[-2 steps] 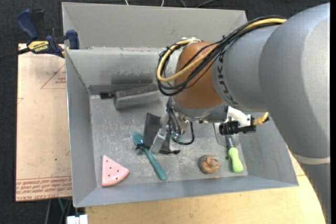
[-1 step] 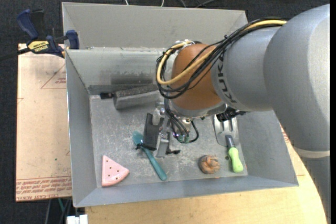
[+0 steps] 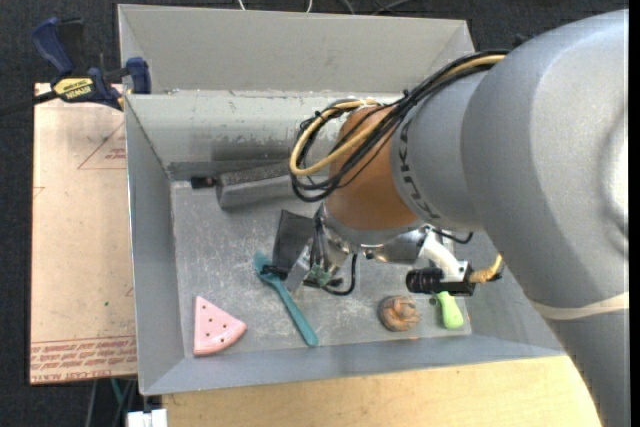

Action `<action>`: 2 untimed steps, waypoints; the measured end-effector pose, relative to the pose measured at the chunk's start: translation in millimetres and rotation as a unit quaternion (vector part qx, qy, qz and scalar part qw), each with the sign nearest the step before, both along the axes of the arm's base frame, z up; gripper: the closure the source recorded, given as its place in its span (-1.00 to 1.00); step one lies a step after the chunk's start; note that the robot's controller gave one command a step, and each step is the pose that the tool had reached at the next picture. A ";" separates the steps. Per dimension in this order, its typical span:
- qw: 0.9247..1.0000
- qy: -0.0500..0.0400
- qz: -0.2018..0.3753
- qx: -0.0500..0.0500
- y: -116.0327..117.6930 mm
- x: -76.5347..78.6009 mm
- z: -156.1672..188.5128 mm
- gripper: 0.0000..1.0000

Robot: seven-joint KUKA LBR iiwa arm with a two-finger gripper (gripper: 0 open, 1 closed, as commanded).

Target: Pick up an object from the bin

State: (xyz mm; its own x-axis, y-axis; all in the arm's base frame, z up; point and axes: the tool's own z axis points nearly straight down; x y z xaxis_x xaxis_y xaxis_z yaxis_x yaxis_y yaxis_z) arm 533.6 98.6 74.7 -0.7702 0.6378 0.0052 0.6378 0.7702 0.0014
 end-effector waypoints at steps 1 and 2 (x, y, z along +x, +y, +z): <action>1.000 -0.002 -0.026 0.001 0.2 -2.8 -1.8 1.00; 1.000 0.002 -0.025 0.000 -0.4 -4.7 8.9 1.00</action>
Offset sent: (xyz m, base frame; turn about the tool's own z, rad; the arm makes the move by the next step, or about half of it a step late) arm -0.0023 0.0002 0.0404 0.0512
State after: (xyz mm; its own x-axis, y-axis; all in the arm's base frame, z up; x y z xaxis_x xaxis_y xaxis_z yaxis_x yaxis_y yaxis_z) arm 528.9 98.2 83.6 -0.7370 0.6759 0.0076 0.6759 0.7370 -0.0014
